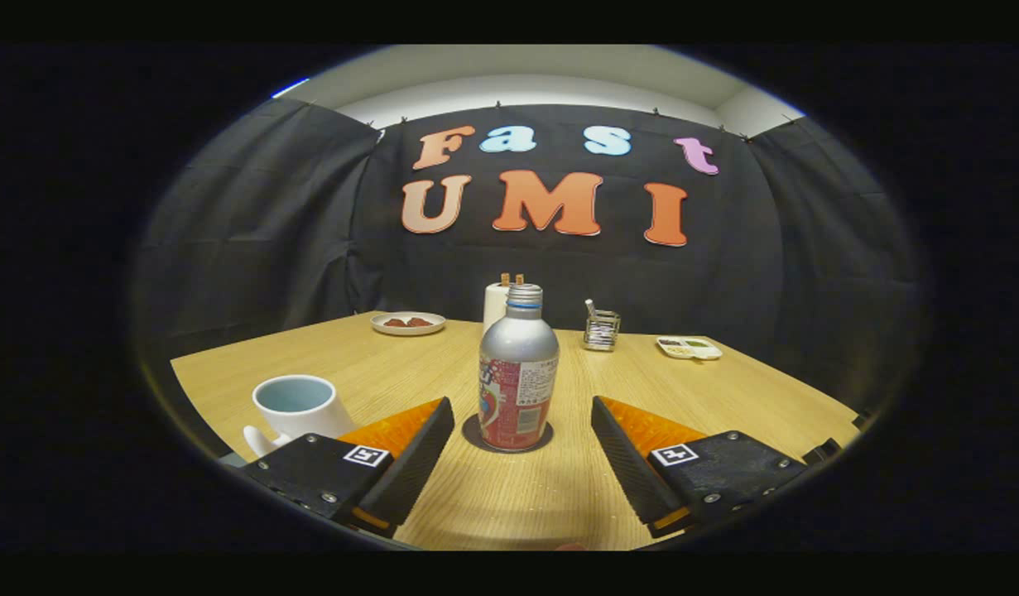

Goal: Take the bottle from table, then pour the juice into the cup, finally place the bottle on the coaster

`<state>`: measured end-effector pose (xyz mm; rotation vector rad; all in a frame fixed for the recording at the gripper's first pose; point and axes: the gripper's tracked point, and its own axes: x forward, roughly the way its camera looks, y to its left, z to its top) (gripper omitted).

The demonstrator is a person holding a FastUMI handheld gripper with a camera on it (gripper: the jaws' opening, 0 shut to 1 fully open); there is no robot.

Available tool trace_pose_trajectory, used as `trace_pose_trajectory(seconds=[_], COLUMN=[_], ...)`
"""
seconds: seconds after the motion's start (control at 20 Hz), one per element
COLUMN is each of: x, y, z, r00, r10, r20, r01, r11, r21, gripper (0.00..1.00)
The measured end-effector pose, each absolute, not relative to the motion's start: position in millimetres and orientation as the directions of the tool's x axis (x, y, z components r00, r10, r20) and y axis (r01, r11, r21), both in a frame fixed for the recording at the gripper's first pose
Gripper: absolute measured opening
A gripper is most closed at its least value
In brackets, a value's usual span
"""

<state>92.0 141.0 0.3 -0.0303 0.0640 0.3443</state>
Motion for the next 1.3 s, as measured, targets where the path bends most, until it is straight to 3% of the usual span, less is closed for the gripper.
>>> trace_pose_trajectory(seconds=[0.4, 0.9, 1.0, 1.05, 1.1, 1.3], x=[123, 150, 153, 154, 153, 148], y=[152, 172, 173, 174, 174, 169], z=[3, -31, -37, -35, -36, -32], r00=[0.944, 0.926, 0.921, 0.922, 0.92, 0.926], r10=[0.32, 0.319, 0.316, 0.319, 0.322, 0.304], r20=[-0.086, -0.201, -0.226, -0.22, -0.224, -0.223], r01=[-0.32, -0.325, -0.318, -0.317, -0.32, -0.306], r11=[0.947, 0.946, 0.948, 0.947, 0.946, 0.952], r21=[0.006, 0.004, 0.03, 0.044, 0.047, 0.027], gripper=[0.99, 0.99, 0.94, 0.83, 0.79, 0.75])
